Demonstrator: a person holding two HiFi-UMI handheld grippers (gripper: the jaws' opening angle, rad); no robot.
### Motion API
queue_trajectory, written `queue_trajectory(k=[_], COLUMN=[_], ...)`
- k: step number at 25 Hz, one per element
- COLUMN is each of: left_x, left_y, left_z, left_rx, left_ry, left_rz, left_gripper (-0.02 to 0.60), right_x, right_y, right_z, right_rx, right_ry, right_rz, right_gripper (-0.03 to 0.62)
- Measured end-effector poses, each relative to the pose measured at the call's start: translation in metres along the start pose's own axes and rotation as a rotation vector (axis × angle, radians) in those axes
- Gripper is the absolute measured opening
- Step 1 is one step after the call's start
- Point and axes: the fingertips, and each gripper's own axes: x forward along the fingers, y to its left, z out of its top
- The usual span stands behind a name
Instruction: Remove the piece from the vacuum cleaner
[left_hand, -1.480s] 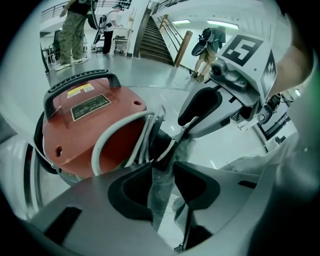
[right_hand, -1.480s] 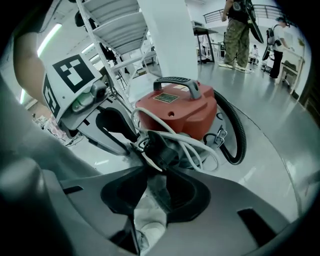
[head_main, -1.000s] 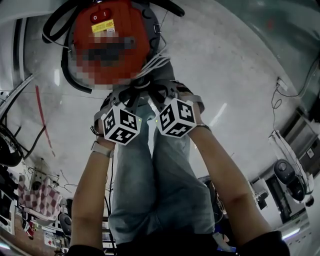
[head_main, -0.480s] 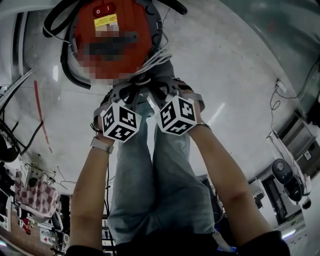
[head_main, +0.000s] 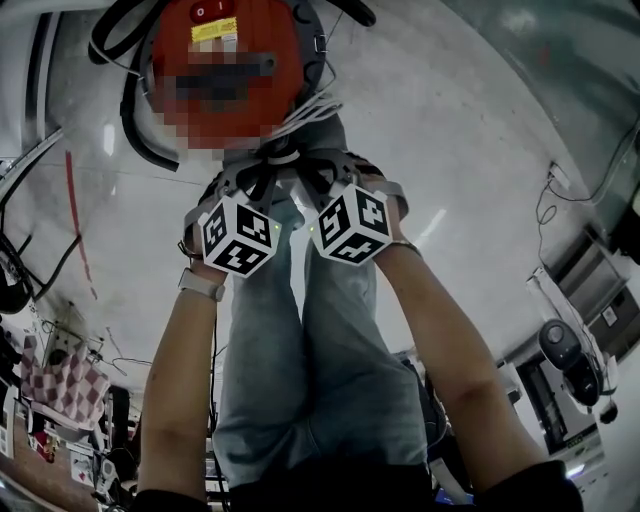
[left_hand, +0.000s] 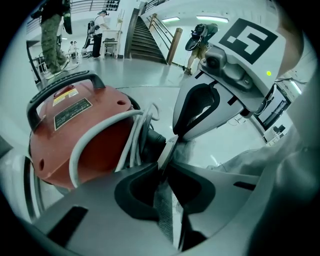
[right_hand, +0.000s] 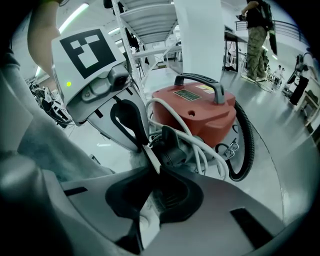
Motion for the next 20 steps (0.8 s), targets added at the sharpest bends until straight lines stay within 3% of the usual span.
queue_trajectory(k=[5,20], left_x=[-0.002,0.002], left_y=[-0.004,-0.011], left_z=[-0.001,-0.005], left_rx=[0.030,0.005], left_ry=[0.009,0.018], left_rz=[0.015,0.005], left_gripper=[0.074,0.077], right_x=[-0.002,-0.002], right_y=[0.006,0.012], right_z=[-0.003,-0.011], right_rx=[0.001,0.034], right_ry=[-0.001,0.002], right_rz=[0.001,-0.011], right_gripper=[0.061,0.061])
